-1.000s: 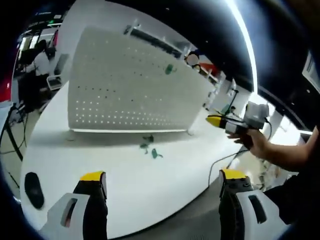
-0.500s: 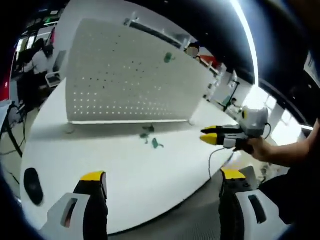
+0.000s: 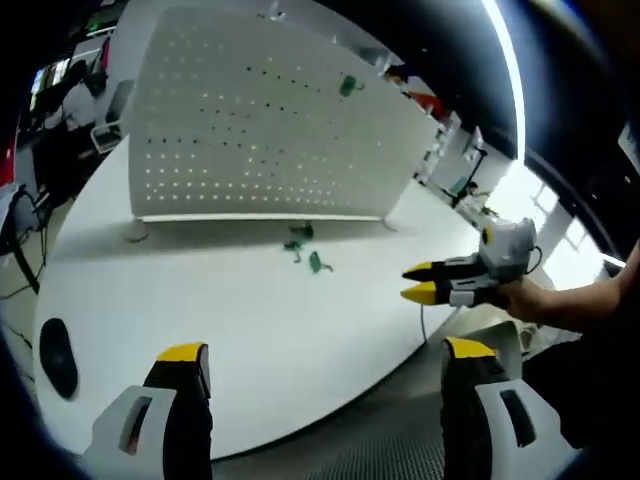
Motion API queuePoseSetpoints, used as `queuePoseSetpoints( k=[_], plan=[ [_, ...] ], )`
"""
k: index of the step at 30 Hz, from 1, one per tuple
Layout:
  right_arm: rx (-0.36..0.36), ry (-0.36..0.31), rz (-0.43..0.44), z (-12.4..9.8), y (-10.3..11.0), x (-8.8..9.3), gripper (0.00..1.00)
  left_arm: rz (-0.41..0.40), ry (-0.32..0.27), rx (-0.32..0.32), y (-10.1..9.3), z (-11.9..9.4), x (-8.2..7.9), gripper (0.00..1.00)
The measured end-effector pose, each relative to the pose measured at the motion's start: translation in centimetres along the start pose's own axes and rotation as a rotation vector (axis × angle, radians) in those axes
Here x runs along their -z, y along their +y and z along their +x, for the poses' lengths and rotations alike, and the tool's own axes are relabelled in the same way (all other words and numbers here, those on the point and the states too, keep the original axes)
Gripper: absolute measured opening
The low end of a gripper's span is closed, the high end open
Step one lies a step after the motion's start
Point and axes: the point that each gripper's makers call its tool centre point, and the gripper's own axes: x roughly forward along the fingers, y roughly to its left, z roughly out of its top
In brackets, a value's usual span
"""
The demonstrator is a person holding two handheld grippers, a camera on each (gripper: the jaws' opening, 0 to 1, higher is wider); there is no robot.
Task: Insert the hook assembly into the mounting plate slot until the hook locks in place.
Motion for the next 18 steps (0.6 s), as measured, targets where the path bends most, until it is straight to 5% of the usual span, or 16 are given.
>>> queuePoseSetpoints(
  k=[6, 18],
  plan=[
    [-0.048, 0.082, 0.015, 2.0, -0.3, 1.6, 0.28, -0.02, 0.018, -0.003, 0.1, -0.1, 0.9, 0.97],
    [-0.118, 0.139, -0.118, 6.8, -1.2, 0.1, 0.27, -0.033, -0.001, -0.024, 0.6, -0.1, 0.0, 0.97]
  ],
)
